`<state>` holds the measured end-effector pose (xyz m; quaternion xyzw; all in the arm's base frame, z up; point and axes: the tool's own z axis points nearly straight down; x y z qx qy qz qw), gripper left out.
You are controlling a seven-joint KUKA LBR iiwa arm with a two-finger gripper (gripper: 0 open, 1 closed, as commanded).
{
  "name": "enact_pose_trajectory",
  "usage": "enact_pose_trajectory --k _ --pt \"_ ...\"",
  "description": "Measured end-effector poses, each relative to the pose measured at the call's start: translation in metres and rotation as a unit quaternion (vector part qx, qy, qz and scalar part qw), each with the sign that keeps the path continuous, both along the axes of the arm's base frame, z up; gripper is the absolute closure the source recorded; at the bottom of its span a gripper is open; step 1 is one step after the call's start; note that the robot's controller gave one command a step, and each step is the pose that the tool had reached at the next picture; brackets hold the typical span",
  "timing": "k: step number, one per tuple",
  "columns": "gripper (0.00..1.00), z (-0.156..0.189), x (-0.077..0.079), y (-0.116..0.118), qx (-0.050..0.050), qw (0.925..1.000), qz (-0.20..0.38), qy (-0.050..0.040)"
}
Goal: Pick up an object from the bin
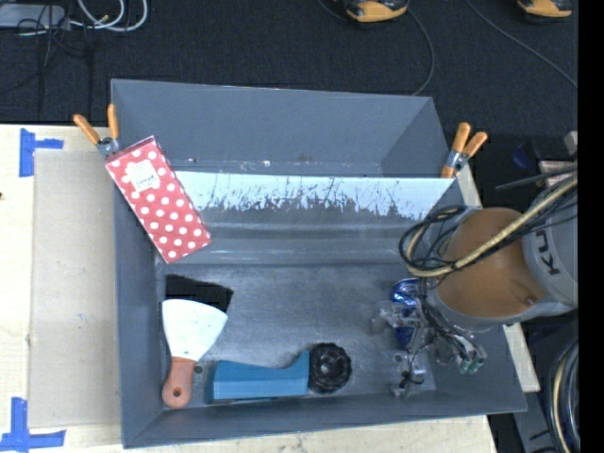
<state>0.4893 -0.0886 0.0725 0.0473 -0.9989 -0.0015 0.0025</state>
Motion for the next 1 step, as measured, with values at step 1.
enact_pose_trajectory --k 1 --pt "0.0 -0.0033 0.005 0.0226 -0.001 0.9994 0.036 -0.0026"
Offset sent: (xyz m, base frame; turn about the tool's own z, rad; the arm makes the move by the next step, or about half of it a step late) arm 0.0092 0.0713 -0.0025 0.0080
